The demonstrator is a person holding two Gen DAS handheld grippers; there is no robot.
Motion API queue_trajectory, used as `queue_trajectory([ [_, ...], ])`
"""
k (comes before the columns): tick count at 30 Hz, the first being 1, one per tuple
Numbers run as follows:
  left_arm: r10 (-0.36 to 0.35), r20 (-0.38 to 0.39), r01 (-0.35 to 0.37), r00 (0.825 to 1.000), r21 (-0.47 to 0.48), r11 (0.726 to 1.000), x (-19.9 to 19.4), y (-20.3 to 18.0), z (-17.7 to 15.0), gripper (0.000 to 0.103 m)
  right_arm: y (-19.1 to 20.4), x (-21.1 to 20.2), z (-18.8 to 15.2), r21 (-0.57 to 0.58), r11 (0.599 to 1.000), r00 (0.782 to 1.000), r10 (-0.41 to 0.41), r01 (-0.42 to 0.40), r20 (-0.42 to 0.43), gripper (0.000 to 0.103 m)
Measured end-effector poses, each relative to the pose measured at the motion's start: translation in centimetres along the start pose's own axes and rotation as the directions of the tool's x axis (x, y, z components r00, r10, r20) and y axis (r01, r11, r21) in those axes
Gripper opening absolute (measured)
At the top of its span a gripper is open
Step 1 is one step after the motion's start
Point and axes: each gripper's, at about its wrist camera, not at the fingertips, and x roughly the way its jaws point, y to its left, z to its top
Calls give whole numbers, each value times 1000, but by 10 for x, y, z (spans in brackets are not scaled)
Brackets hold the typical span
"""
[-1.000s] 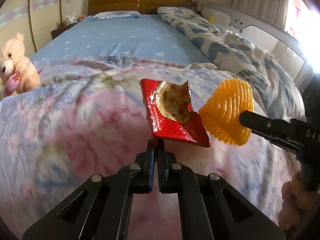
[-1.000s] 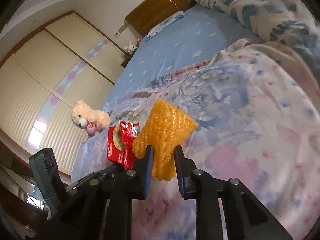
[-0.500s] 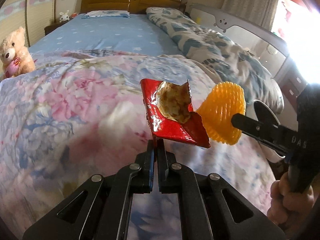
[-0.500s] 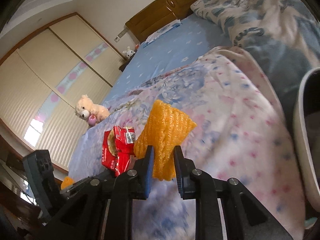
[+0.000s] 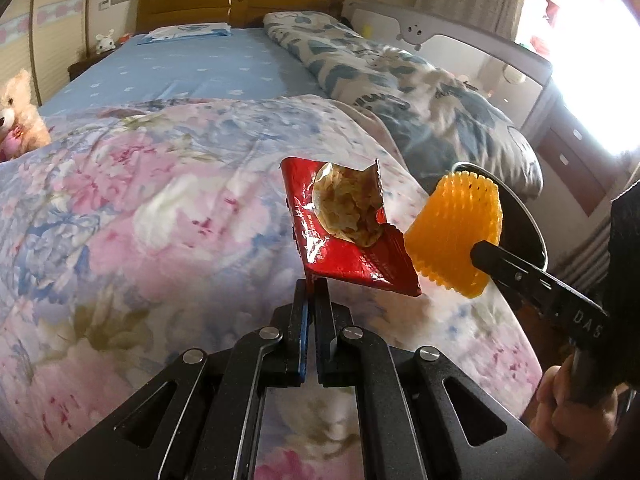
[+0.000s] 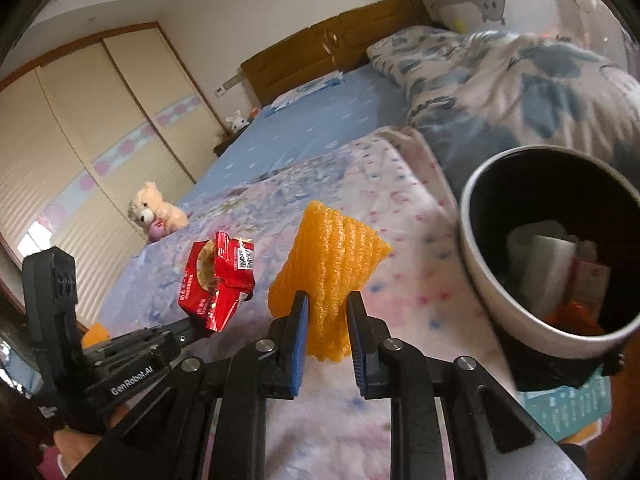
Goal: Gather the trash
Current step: 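Carry the chip bag and orange net over the white bin with both grippers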
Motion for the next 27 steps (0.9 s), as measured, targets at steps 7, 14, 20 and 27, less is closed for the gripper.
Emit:
queue_trajectory([
  [7, -15, -9, 15, 1000, 29, 999, 0, -19, -3, 2, -11, -15, -11, 11, 999, 999, -38, 37, 26, 18],
  [14, -20, -12, 21, 1000, 60, 998, 0, -34, -2, 2, -16, -28, -12, 5, 998, 997, -58, 58, 55, 18],
  [20, -34, -9, 34, 999, 90, 995, -1, -50, 3, 2, -21, -43, -12, 10, 998, 993, -66, 65, 97, 18],
  [27, -46, -5, 46, 999, 118, 992, -1, -65, 7, 2, -30, -56, -10, 27, 997, 990, -79, 77, 121, 18],
])
